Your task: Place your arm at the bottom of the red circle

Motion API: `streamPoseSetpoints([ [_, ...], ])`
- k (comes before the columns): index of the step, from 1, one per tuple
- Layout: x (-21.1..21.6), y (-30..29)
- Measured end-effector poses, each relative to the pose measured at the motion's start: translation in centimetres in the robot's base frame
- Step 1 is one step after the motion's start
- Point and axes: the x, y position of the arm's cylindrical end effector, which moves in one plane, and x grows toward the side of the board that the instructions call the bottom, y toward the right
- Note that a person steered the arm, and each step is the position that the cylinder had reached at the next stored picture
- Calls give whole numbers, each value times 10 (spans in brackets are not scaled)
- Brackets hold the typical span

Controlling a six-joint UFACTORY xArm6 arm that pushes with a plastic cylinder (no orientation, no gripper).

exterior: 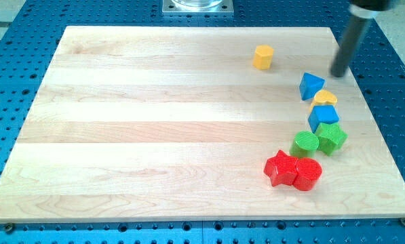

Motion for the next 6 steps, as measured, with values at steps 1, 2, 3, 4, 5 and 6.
streamPoseSetpoints([
  [1, 78, 21],
  [2, 123, 13],
  [3, 188, 8],
  [4, 238, -77],
  [5, 262, -173],
  [6, 254, -204],
])
